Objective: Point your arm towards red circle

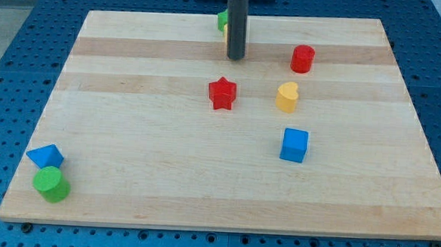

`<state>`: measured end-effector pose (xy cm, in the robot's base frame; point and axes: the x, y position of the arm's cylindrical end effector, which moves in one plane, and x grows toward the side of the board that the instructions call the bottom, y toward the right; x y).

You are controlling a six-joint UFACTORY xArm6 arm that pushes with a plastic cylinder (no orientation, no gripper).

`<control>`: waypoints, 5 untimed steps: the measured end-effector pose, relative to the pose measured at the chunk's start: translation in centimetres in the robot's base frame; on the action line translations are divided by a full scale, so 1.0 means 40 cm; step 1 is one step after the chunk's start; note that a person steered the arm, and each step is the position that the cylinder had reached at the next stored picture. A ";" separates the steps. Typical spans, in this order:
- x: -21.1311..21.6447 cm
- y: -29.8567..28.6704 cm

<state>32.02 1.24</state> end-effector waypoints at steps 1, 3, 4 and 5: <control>0.090 0.069; 0.133 0.355; 0.053 0.404; -0.027 0.379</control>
<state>30.94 16.39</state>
